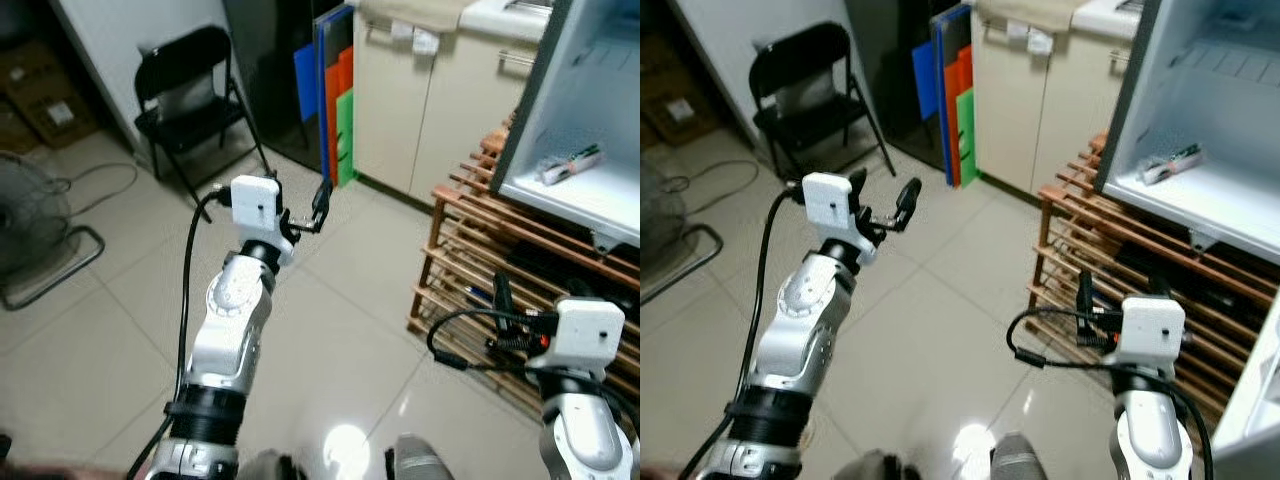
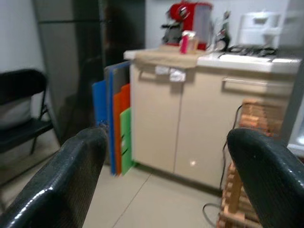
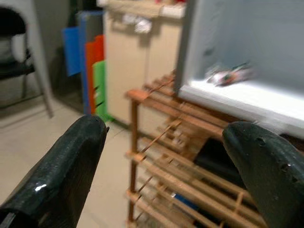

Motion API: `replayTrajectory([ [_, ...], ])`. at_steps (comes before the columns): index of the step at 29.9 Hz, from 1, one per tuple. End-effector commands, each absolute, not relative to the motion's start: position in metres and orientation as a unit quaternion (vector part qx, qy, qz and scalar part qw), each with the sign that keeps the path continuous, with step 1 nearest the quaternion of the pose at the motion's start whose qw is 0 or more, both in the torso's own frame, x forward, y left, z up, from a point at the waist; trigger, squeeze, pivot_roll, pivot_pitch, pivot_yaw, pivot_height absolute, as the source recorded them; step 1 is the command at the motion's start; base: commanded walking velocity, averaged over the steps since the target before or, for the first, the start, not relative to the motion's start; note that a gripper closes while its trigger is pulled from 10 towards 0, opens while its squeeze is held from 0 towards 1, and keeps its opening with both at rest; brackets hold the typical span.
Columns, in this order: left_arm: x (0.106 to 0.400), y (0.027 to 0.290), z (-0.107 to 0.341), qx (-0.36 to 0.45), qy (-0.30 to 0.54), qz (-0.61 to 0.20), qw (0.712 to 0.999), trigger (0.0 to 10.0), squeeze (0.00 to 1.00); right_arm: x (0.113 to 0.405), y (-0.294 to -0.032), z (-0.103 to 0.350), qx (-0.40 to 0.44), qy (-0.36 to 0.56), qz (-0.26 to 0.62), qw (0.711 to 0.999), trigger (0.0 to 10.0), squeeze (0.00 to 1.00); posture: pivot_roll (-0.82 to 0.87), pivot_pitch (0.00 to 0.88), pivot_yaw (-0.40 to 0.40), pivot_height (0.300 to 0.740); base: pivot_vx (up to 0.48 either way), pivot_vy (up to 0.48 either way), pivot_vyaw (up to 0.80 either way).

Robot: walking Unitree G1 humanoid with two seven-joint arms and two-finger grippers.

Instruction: Restocking fridge

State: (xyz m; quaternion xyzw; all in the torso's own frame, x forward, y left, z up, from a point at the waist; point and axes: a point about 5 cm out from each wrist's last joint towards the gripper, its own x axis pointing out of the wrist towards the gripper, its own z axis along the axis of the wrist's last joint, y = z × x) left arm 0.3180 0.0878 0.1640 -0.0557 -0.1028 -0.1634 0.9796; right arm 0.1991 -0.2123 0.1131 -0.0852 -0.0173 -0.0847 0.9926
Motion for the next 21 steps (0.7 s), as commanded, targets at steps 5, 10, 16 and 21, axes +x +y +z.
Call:
replayTrajectory([
  [5, 0.318, 0.085, 0.159, -0.051, -0.096, -0.173, 0.979, 10.0, 0.0, 0.197, -0.219, 0.104, -0.099, -0.006, -0.089, 0.991, 10.0, 0.0, -0.33, 0.102, 0.144, 0.718, 0.0, 0.0, 0.0],
  [10, 0.321, 0.084, 0.156, -0.05, -0.091, -0.177, 0.979, 10.0, 0.0, 0.198, -0.218, 0.09, -0.104, 0.01, -0.055, 0.993, 10.0, 0.0, -0.33, 0.095, 0.151, 0.718, 0.0, 0.0, 0.0],
  [16, 0.326, 0.09, 0.149, -0.05, -0.076, -0.161, 0.983, 10.0, 0.0, 0.181, -0.229, 0.038, -0.116, 0.126, -0.002, 0.985, 10.0, 0.0, -0.32, 0.09, 0.134, 0.718, 0.0, 0.0, 0.0],
  [21, 0.333, 0.097, 0.127, -0.044, -0.021, -0.132, 0.99, 10.0, 0.0, 0.165, -0.256, -0.003, -0.142, 0.247, -0.015, 0.958, 10.0, 0.0, -0.32, 0.079, 0.119, 0.718, 0.0, 0.0, 0.0],
])
